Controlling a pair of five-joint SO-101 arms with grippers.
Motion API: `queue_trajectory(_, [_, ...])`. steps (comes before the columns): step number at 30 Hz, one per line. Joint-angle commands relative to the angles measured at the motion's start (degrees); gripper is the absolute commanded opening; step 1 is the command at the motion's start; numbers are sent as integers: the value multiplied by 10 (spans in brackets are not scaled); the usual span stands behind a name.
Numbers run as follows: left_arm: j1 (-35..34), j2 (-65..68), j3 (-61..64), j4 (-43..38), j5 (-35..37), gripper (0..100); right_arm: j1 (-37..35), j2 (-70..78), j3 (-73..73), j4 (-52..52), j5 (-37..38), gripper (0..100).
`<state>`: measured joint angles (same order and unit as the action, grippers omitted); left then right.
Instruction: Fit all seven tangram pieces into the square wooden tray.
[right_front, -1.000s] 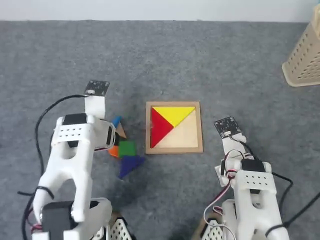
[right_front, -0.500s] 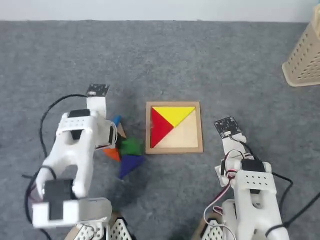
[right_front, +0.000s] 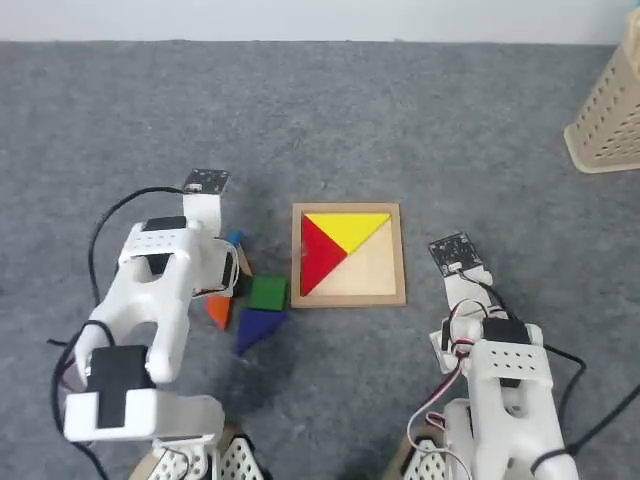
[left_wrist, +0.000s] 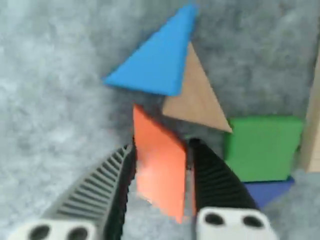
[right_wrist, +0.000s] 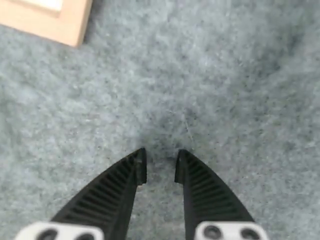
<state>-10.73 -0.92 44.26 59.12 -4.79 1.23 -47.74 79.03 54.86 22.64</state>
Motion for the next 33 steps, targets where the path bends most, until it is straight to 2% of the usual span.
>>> queue_trajectory(1, [-2,-4,-7,-9,-29,92,12,-18,0,-7,5,102])
queue_trajectory(7, [-3,-38,-53,39,-65,23,12,-18,0,-7,5,102])
queue_trajectory(15, [16,-185,-121,140,-72,17,12,-18,0,-7,5,102])
queue_trajectory(19, [96,-199,-149,144,-68,17,12,-18,0,-7,5,102])
queue_trajectory(27, [334,-164,-171,84,-63,17,12,-17,0,-7,5,102])
queue_trajectory(29, [359,-110,-192,83,-63,19,12,-17,0,-8,5,102])
queue_trajectory(33, [364,24,-283,84,-76,19,12,-17,0,-8,5,102])
